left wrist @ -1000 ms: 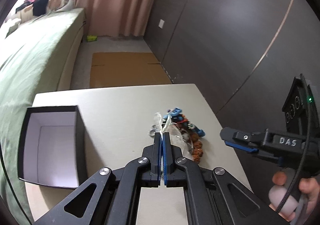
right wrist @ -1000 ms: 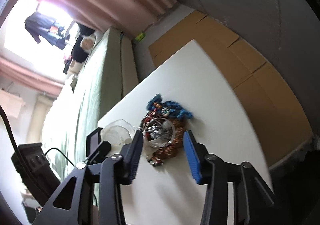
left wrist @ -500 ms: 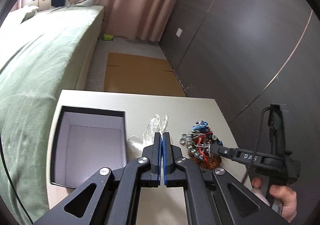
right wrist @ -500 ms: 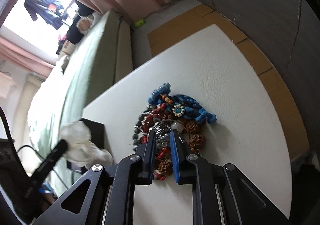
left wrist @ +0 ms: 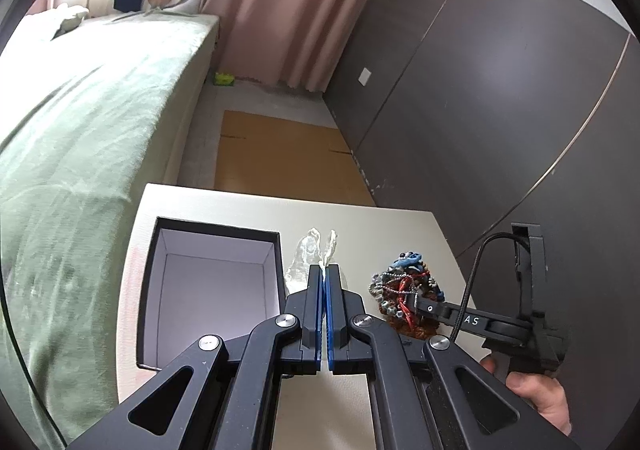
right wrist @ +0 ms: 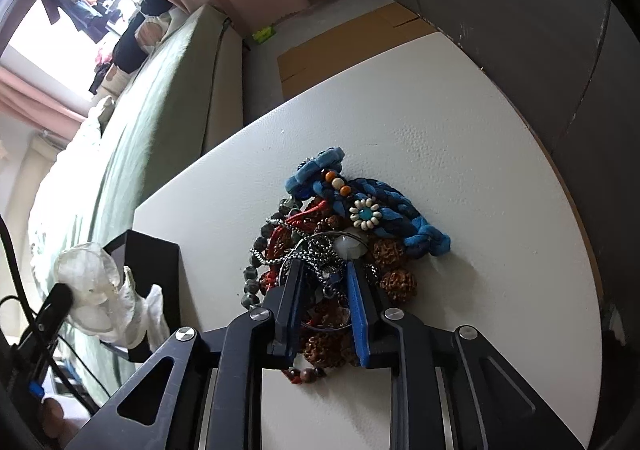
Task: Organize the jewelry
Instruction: 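Lift the white pouch toward the box with left tool while right grasps silver chain, then lower the pouch into the black box with left while right drops chain in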
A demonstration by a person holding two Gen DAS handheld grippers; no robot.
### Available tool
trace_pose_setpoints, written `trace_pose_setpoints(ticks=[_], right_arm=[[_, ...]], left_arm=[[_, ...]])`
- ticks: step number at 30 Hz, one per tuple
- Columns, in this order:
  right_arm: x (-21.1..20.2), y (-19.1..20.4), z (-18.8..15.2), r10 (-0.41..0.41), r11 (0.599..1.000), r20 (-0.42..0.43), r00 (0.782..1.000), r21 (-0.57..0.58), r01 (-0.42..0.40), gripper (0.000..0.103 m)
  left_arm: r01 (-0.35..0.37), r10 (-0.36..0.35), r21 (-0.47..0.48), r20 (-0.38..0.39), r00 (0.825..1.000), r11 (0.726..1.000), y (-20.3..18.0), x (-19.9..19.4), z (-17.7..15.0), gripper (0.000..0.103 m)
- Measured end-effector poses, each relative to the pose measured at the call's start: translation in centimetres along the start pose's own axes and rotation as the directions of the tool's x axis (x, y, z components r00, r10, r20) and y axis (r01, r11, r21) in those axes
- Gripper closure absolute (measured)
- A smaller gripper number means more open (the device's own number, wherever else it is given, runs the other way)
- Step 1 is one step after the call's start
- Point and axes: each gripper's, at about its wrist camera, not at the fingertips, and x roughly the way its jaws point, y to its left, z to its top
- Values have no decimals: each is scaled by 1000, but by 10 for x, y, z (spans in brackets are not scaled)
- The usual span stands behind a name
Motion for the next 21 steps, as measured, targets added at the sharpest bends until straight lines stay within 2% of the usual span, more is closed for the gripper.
trace_pose_setpoints(ticks=[6, 10, 15, 21], right_arm=[[-17, -3, -5, 7, 1000, 35, 999, 5, -7, 86], [-47, 3, -13, -1, 1000, 83, 997, -31, 3, 86], [-88, 12, -21, 32, 998, 168, 985, -61, -22, 87], [-121, 37, -17, 50, 994, 227, 973, -108, -26, 87]], left_arm=[[10, -10, -2, 23, 1000, 1000, 4, -14, 2, 103], [25, -24, -12, 43, 999, 1000, 8, -25, 6, 103], [44, -42, -32, 69, 997, 999, 15, -38, 9, 103], [64, -58, -55, 104, 993, 996, 24, -54, 15, 103]])
